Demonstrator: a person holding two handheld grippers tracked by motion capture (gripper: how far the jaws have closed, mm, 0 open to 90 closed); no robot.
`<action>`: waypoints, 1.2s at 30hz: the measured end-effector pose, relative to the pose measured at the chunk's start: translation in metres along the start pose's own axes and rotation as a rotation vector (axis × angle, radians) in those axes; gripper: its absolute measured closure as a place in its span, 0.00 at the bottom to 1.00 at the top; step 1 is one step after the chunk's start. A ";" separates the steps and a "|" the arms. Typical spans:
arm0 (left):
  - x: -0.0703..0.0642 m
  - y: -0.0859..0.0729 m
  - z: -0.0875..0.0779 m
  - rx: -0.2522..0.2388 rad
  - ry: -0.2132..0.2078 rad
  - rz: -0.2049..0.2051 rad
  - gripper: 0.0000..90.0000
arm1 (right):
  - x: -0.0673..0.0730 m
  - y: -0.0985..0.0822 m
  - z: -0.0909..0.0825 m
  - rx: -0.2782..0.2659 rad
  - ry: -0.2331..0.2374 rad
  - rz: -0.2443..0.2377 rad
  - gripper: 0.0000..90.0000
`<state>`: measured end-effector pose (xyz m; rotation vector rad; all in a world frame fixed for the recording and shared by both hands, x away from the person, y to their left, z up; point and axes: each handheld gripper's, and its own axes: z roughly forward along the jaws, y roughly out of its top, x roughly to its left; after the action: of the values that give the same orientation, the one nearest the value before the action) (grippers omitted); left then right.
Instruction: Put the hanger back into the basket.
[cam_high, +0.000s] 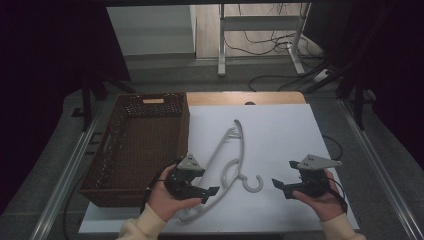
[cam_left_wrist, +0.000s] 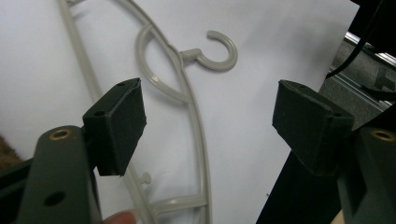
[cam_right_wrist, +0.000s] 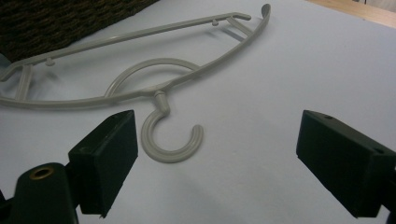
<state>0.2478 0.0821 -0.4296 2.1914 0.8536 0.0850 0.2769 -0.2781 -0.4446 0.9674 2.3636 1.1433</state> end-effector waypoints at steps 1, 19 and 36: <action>-0.001 0.001 0.002 0.004 -0.003 0.004 0.29 | 0.000 0.000 0.000 0.002 -0.002 0.000 0.14; -0.001 0.005 0.020 0.030 -0.039 -0.005 0.29 | 0.000 -0.001 0.001 0.023 -0.013 -0.011 0.14; 0.000 0.009 0.043 0.074 -0.040 -0.014 0.31 | 0.001 -0.003 0.003 0.035 -0.014 -0.007 0.14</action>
<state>0.2660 0.0503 -0.4539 2.2482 0.8621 0.0029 0.2770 -0.2770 -0.4487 0.9742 2.3816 1.0927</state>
